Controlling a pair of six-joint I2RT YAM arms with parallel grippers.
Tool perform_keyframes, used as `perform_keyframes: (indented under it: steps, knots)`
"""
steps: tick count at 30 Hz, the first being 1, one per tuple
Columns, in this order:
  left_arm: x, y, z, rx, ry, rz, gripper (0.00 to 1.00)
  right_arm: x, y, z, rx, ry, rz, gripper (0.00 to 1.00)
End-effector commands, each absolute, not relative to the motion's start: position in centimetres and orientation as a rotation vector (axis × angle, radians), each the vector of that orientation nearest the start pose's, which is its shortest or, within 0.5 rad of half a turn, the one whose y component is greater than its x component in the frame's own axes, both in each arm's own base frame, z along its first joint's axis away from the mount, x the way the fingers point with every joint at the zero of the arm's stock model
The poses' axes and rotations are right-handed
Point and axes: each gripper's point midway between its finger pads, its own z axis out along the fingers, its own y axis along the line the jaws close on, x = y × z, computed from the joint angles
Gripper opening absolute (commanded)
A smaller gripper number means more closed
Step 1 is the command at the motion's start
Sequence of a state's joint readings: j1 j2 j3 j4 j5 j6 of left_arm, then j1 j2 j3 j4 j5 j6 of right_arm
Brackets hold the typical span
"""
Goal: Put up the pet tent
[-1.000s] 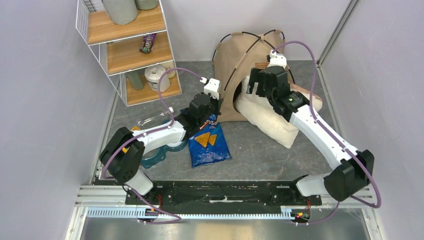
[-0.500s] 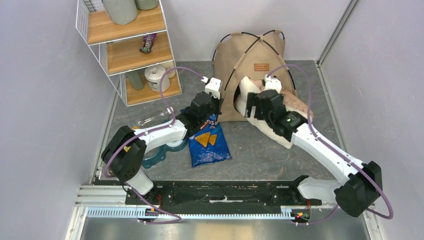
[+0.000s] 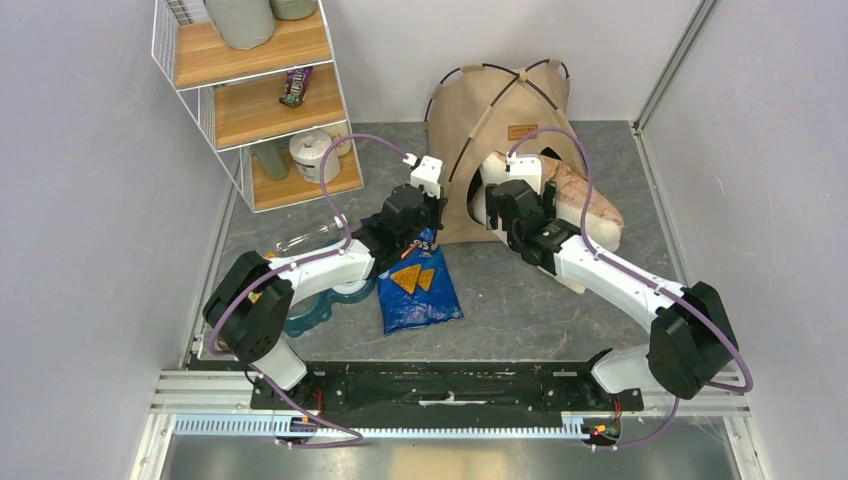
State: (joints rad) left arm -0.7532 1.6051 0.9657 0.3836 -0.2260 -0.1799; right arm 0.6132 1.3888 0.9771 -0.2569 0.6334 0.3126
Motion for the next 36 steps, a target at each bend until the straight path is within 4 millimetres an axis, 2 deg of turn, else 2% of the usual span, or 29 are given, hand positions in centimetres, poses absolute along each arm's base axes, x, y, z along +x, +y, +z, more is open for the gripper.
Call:
perform_keyframes:
  steps: [1, 4, 9, 10, 12, 14, 15, 16, 18, 22, 25, 29, 31, 33, 36]
  knots:
    - [38.3, -31.6, 20.7, 0.358, 1.737, -0.474, 0.02, 38.4, 11.8, 19.2, -0.002, 1.933, -0.358, 0.97]
    - [38.2, -31.5, 20.7, 0.363, 1.737, -0.468, 0.02, 39.8, 12.4, 18.1, -0.089, 1.912, -0.403, 0.97]
    - [38.2, -31.2, 20.6, 0.364, 1.741, -0.454, 0.02, 41.1, 12.7, 14.7, -0.149, 1.952, -0.498, 0.96]
    - [38.2, -31.2, 20.6, 0.365, 1.741, -0.454, 0.02, 41.2, 12.7, 14.3, -0.141, 1.956, -0.508, 0.92]
    - [38.2, -31.2, 20.4, 0.369, 1.746, -0.455, 0.02, 41.5, 12.3, 13.9, -0.101, 1.950, -0.534, 0.68]
    - [38.2, -31.2, 20.3, 0.370, 1.748, -0.457, 0.02, 41.7, 12.0, 13.8, -0.039, 1.943, -0.537, 0.32]
    - [38.2, -31.2, 20.5, 0.368, 1.744, -0.459, 0.02, 41.7, 11.7, 13.9, 0.014, 1.954, -0.523, 0.19]
    - [38.2, -31.2, 20.4, 0.368, 1.747, -0.460, 0.02, 41.8, 11.6, 13.9, 0.061, 1.972, -0.490, 0.09]
    - [38.1, -31.3, 20.5, 0.368, 1.746, -0.466, 0.02, 41.6, 11.6, 14.1, 0.188, 1.996, -0.387, 0.00]
    - [38.0, -31.4, 20.4, 0.368, 1.750, -0.473, 0.02, 41.4, 11.9, 15.1, 0.483, 2.023, -0.130, 0.00]
    - [38.0, -31.4, 20.5, 0.365, 1.747, -0.476, 0.02, 41.7, 12.2, 16.6, 0.614, 1.990, -0.019, 0.00]
    - [38.1, -31.3, 20.5, 0.365, 1.748, -0.474, 0.02, 42.0, 12.8, 18.1, 0.560, 1.982, 0.016, 0.03]
    - [38.1, -31.3, 20.6, 0.364, 1.747, -0.472, 0.02, 41.4, 12.0, 18.6, 0.520, 1.988, -0.038, 0.18]
    - [38.2, -31.2, 20.6, 0.362, 1.749, -0.470, 0.02, 40.5, 10.8, 19.3, 0.474, 1.979, -0.104, 0.42]
    - [38.1, -31.3, 20.5, 0.364, 1.755, -0.474, 0.02, 38.7, 8.7, 21.7, 0.407, 1.942, -0.185, 0.71]
